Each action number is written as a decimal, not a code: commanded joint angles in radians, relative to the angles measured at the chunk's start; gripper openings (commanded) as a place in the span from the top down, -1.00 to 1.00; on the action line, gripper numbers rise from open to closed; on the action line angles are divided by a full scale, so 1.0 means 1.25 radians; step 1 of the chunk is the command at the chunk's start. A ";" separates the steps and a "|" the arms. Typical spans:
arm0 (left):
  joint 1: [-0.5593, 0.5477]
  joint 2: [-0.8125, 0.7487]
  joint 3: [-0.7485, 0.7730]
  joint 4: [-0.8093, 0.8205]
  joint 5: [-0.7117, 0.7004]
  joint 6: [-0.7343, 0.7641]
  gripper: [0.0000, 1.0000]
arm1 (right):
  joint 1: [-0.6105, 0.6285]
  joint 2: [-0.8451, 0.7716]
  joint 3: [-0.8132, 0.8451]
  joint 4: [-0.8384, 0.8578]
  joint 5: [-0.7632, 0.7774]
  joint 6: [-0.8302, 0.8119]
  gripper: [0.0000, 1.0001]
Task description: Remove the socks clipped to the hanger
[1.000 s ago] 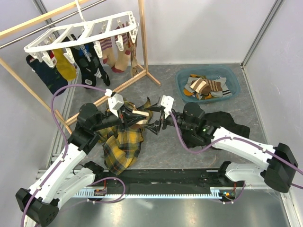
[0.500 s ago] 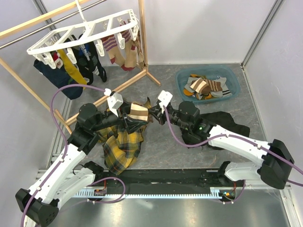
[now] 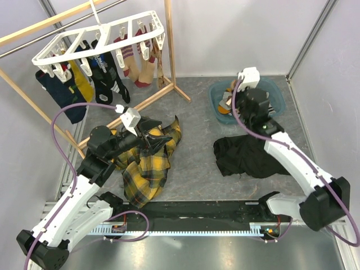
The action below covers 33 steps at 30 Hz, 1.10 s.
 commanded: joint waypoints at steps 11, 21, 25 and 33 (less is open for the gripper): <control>-0.002 0.003 0.015 0.002 -0.042 0.023 -0.68 | -0.195 0.302 0.229 0.016 0.016 0.051 1.00; -0.002 0.008 0.014 -0.005 -0.052 0.038 -0.68 | -0.220 0.393 0.263 -0.071 0.136 0.125 0.76; -0.002 0.009 0.016 -0.010 -0.053 0.041 -0.68 | -0.228 0.384 0.272 -0.104 0.237 0.115 0.74; -0.003 0.010 0.016 -0.010 -0.055 0.039 -0.68 | -0.241 0.341 0.282 -0.153 0.152 0.122 -0.56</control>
